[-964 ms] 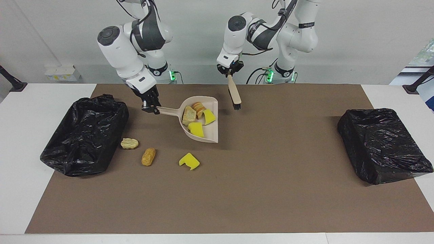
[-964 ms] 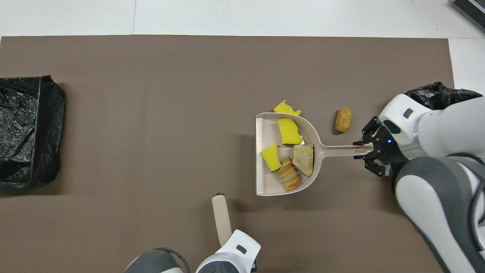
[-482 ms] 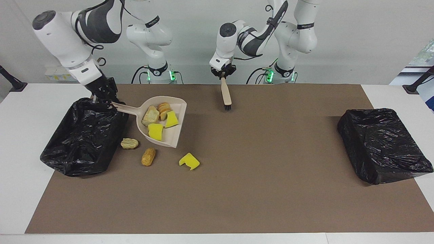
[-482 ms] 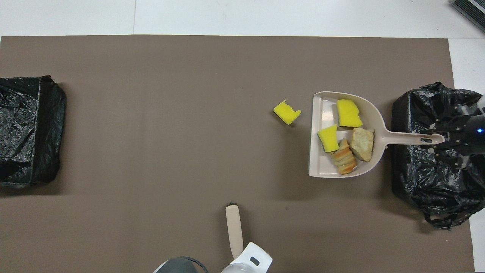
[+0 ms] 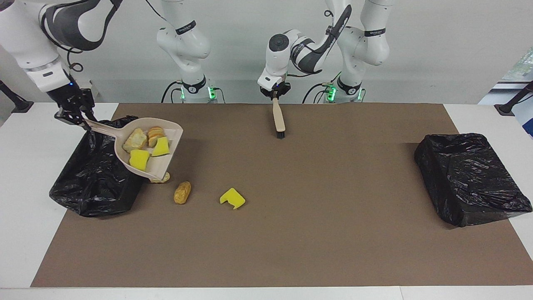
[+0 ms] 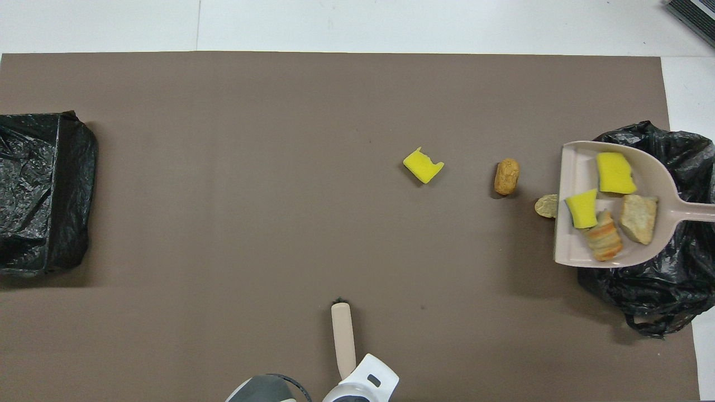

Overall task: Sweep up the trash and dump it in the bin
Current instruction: 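Tip the dustpan over the trash bag with the right gripper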

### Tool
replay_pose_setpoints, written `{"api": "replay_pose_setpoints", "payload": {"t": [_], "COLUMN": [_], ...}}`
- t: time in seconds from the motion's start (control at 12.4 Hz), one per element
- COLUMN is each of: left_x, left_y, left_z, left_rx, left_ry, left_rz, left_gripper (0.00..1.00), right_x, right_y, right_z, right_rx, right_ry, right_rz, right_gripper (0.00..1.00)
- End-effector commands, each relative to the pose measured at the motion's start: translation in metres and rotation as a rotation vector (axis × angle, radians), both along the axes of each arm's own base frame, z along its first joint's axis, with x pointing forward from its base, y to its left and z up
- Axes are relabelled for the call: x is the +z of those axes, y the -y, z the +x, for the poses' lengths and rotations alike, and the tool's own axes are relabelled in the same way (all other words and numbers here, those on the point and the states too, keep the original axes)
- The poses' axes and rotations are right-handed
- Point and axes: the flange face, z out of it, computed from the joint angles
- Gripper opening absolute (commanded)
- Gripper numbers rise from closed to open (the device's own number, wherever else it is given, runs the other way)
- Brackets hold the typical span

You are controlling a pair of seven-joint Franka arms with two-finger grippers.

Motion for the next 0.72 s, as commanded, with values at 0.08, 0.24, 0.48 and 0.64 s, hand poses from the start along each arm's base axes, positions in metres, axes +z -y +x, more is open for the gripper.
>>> {"api": "replay_pose_setpoints", "payload": {"t": [0.08,0.24,0.48,0.64], "left_x": [0.004,0.019,0.049,0.080], "left_y": [-0.006,-0.019,-0.061,-0.112], "left_z": [0.012,0.046,0.126,0.192], "left_rx": [-0.036,-0.044,-0.090,-0.101], "left_ry": [0.003,0.013,0.089,0.110], "left_rz": [-0.024,-0.022,0.012,-0.015], "left_gripper": [1.00,1.00,1.00,1.00], "right_x": [0.025,0.032,0.031,0.033], "right_y": [0.066,0.082,0.084,0.071], "right_z": [-0.008,-0.011,-0.005,0.003], "right_rx": [-0.004,0.002,0.017,0.018], "right_ry": [0.015,0.028,-0.063,-0.099], "right_rz": [-0.174,-0.283,-0.477,-0.552], "right_gripper": [0.00,0.00,0.00,0.00]}}
